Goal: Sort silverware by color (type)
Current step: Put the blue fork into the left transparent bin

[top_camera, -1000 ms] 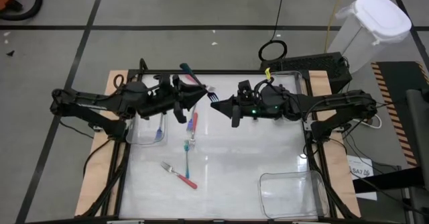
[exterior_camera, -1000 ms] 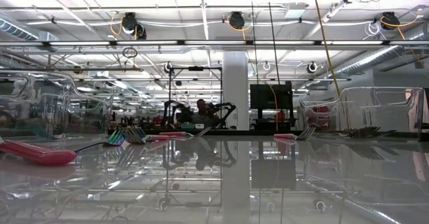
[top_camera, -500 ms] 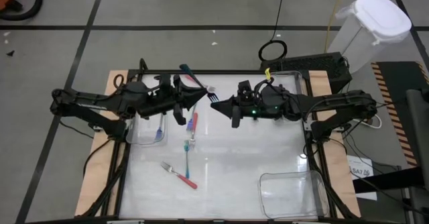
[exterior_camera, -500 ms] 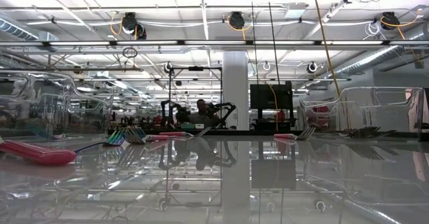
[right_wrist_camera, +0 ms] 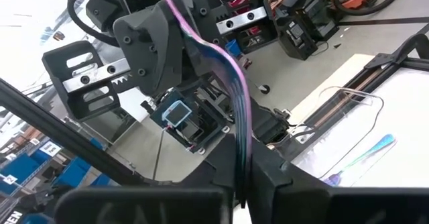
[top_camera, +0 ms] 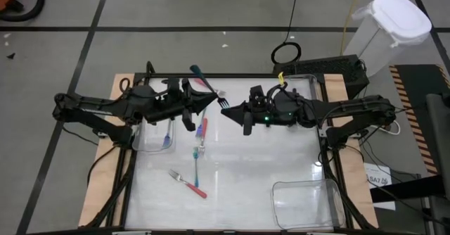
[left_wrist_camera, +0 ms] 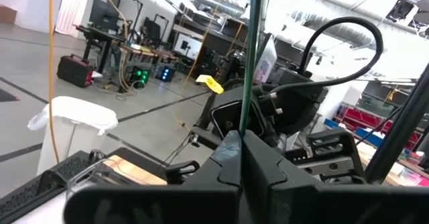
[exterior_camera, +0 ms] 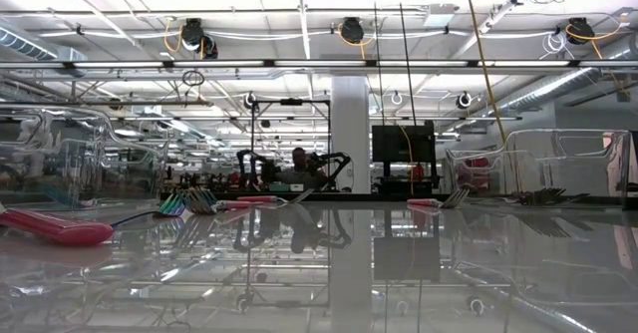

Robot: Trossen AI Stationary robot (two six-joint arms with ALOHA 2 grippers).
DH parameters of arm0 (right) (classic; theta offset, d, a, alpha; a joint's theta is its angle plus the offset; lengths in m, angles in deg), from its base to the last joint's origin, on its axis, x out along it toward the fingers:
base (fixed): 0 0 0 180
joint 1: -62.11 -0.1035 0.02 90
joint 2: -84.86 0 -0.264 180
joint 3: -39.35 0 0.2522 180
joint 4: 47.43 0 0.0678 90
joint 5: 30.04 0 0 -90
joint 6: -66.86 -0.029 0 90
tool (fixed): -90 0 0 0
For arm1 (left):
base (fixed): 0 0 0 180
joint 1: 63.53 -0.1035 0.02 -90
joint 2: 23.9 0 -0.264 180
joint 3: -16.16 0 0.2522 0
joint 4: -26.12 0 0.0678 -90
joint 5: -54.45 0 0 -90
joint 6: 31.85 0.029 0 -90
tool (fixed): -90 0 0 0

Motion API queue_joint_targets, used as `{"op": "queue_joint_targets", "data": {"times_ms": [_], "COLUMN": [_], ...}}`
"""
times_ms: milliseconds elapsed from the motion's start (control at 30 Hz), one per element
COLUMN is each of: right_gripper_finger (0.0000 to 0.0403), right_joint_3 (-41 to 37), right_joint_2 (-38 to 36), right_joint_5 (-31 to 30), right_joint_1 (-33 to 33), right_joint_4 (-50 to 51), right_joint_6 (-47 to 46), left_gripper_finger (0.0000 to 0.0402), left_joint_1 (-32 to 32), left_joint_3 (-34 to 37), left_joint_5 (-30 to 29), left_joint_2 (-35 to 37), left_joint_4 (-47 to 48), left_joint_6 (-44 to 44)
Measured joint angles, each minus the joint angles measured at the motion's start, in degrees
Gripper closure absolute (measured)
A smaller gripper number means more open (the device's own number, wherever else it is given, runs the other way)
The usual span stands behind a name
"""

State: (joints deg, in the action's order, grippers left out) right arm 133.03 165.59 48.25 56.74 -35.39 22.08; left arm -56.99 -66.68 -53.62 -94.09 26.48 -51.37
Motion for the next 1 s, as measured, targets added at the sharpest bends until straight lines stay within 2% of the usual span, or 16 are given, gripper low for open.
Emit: {"op": "queue_joint_targets", "data": {"times_ms": [167, 367, 567, 733, 1000], "right_gripper_finger": [0.0336, 0.0273, 0.0235, 0.0241, 0.0308], "right_joint_3": [0.02, 0.02, 0.02, 0.02, 0.02], "right_joint_2": [-0.02, -0.02, -0.02, -0.02, -0.04], "right_joint_5": [0.10, 4.04, 7.89, 9.00, 9.03], "right_joint_1": [0.00, 0.02, 0.04, 0.00, 0.02], "right_joint_4": [0.75, 2.58, 5.06, 7.01, 7.32], "right_joint_6": [-1.45, -2.36, -5.40, -5.79, -6.72], "left_gripper_finger": [0.0401, 0.0401, 0.0402, 0.0402, 0.0402], "left_joint_1": [0.02, 0.21, 1.49, 2.38, 2.72], "left_joint_3": [0.00, 0.00, 0.00, 0.00, 0.00], "left_joint_5": [0.72, 3.48, 3.50, 3.46, 3.32], "left_joint_2": [0.00, 0.02, 0.02, 0.02, 0.02], "left_joint_4": [0.04, 3.56, 8.91, 11.10, 11.14], "left_joint_6": [-0.59, -3.65, -3.96, -3.96, -3.85]}}
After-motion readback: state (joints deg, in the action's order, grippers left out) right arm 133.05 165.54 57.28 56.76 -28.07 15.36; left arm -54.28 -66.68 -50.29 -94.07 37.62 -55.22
